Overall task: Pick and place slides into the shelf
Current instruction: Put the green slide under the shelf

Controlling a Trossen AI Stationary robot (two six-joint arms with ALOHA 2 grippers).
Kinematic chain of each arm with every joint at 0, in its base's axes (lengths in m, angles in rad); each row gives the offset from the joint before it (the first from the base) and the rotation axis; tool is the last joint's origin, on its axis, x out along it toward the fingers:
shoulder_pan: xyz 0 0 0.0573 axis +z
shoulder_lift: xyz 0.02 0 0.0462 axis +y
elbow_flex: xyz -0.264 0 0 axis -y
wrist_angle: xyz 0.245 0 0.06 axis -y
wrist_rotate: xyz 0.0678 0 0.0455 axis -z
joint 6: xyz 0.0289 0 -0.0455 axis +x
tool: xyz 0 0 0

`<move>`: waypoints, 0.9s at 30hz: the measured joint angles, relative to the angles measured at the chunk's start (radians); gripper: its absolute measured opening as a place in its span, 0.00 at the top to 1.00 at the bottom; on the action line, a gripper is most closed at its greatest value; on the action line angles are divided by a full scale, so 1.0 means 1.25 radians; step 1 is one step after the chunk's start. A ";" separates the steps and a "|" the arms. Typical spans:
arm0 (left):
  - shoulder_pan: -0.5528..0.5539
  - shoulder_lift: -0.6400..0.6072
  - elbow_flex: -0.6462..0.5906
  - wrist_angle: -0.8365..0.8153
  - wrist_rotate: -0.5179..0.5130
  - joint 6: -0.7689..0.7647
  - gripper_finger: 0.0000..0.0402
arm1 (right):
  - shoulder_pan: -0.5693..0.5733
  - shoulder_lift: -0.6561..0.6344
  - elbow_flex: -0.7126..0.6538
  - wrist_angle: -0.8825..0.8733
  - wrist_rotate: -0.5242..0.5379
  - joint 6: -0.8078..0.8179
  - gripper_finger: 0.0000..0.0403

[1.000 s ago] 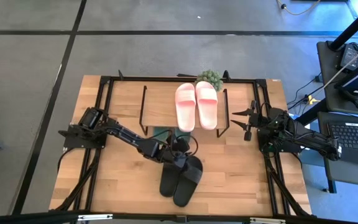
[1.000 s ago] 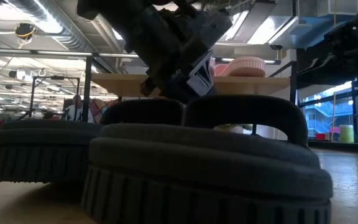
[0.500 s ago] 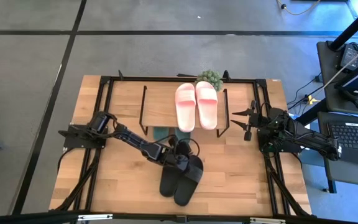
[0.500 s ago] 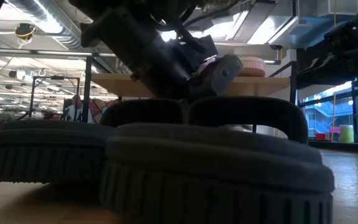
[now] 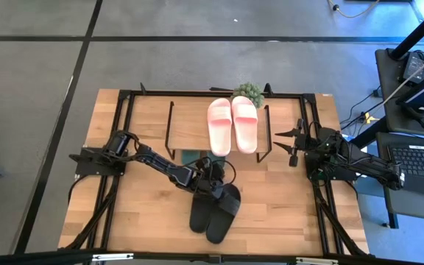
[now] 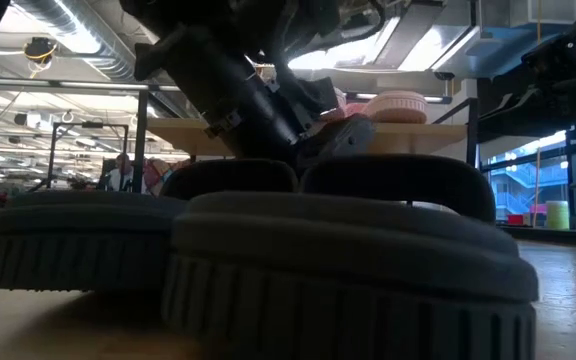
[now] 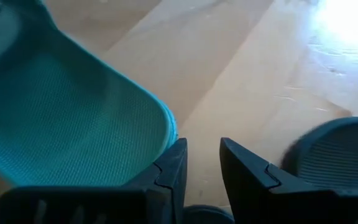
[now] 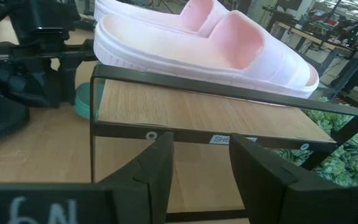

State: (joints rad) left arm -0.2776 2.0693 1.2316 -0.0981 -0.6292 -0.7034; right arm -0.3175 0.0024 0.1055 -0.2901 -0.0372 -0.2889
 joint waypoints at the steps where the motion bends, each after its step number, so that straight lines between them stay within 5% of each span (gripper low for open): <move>1: 0.003 0.000 0.000 -0.005 -0.003 0.000 0.78 | 0.000 0.000 0.000 0.000 0.000 0.000 0.61; 27: 0.001 -0.011 -0.002 -0.096 -0.005 -0.035 0.78 | 0.000 0.000 0.000 0.000 0.000 0.000 0.61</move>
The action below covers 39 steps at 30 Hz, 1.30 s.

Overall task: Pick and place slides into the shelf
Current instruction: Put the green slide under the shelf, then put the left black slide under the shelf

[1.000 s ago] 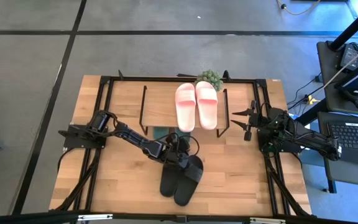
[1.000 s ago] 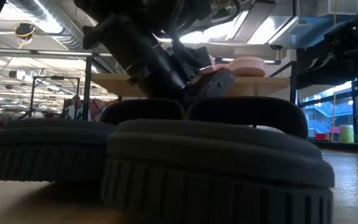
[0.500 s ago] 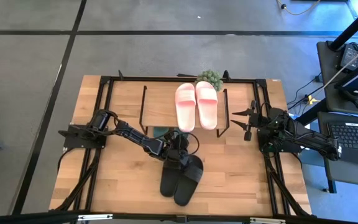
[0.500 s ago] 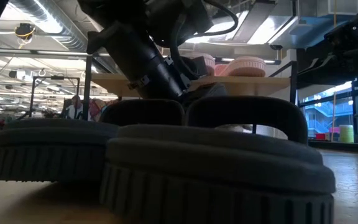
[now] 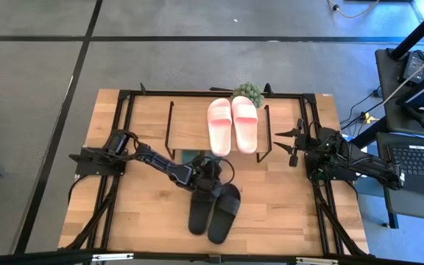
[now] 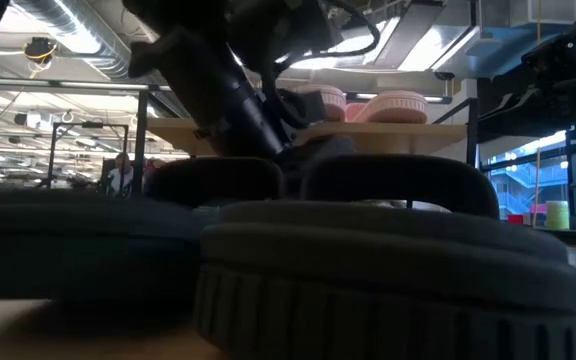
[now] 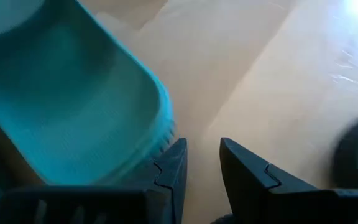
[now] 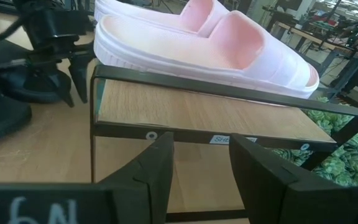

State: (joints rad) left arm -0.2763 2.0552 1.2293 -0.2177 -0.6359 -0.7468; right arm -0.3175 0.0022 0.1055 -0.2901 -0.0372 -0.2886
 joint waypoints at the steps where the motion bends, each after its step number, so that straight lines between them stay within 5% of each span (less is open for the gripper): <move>1: -0.003 -0.004 0.000 -0.001 0.003 0.005 0.78 | 0.000 0.000 0.000 0.000 0.000 0.000 0.61; 14: -0.054 -0.033 0.095 -0.018 -0.010 0.147 0.78 | 0.000 0.000 0.000 0.000 0.000 0.000 0.61; 22: -0.127 -0.062 0.229 -0.229 0.020 0.327 0.78 | 0.000 0.000 0.000 -0.001 0.000 0.000 0.61; 29: -0.222 -0.062 0.281 -0.285 0.020 0.525 0.78 | 0.000 0.000 0.000 0.001 0.000 0.019 0.61; 39: -0.301 -0.038 0.280 -0.364 -0.041 0.453 0.78 | 0.000 0.000 0.000 0.001 0.000 0.039 0.61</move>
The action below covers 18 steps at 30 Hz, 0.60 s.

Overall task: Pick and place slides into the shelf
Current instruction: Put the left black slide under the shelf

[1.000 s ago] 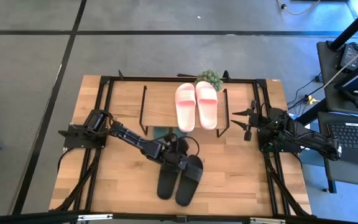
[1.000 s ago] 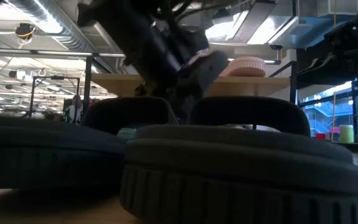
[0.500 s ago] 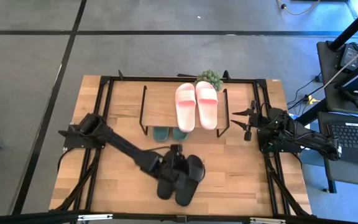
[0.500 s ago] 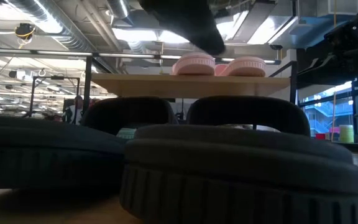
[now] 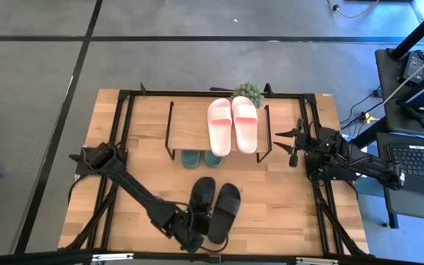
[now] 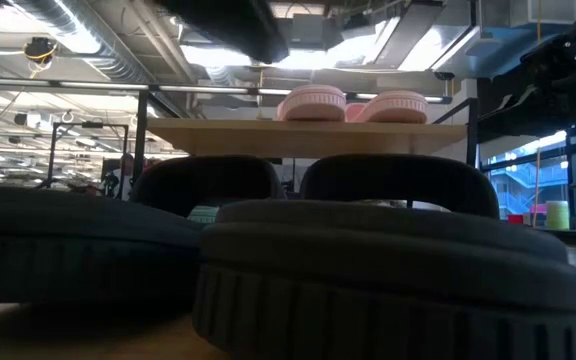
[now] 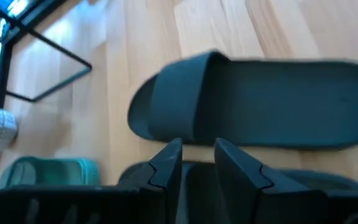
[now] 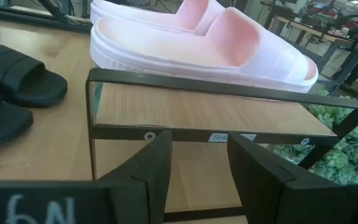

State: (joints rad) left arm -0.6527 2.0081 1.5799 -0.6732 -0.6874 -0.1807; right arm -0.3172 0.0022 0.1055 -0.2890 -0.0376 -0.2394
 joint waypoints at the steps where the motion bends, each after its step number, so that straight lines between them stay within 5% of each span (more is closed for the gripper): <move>1: -0.002 0.005 0.000 -0.003 -0.001 -0.009 0.78 | 0.000 0.000 0.000 0.000 0.000 0.000 0.61; 18: 0.029 0.095 0.000 -0.142 -0.002 -0.132 0.78 | 0.000 0.000 0.000 -0.001 0.000 0.000 0.61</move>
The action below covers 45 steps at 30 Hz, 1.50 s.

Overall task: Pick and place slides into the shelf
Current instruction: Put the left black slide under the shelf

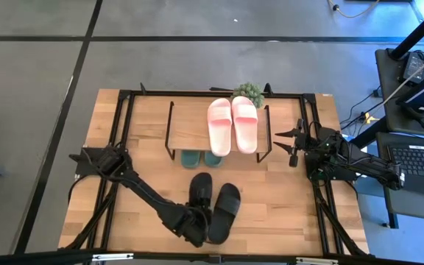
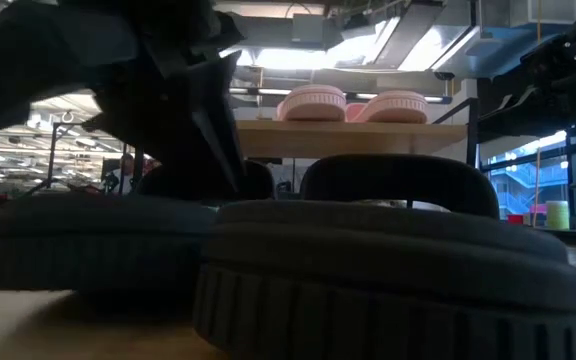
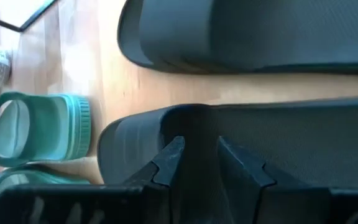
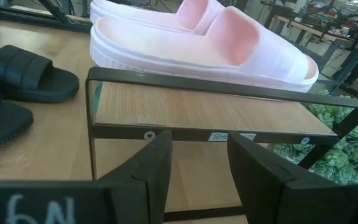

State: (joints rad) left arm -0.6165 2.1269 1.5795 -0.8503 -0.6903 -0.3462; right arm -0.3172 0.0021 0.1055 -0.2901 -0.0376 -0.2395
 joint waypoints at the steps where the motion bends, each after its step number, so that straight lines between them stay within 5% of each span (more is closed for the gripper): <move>1: 0.003 0.000 0.000 0.001 0.000 0.000 0.78 | 0.000 0.000 0.000 0.000 0.000 0.000 0.61; 21: -0.017 0.002 0.033 0.005 -0.060 0.011 0.78 | 0.000 0.000 0.000 0.000 0.000 0.000 0.61; 45: 0.039 -0.001 -0.011 -0.103 -0.040 -0.172 0.78 | 0.000 0.000 0.000 0.000 0.000 -0.001 0.61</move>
State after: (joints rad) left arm -0.5680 2.1255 1.5653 -0.9787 -0.7401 -0.5609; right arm -0.3172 0.0025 0.1055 -0.2897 -0.0375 -0.2401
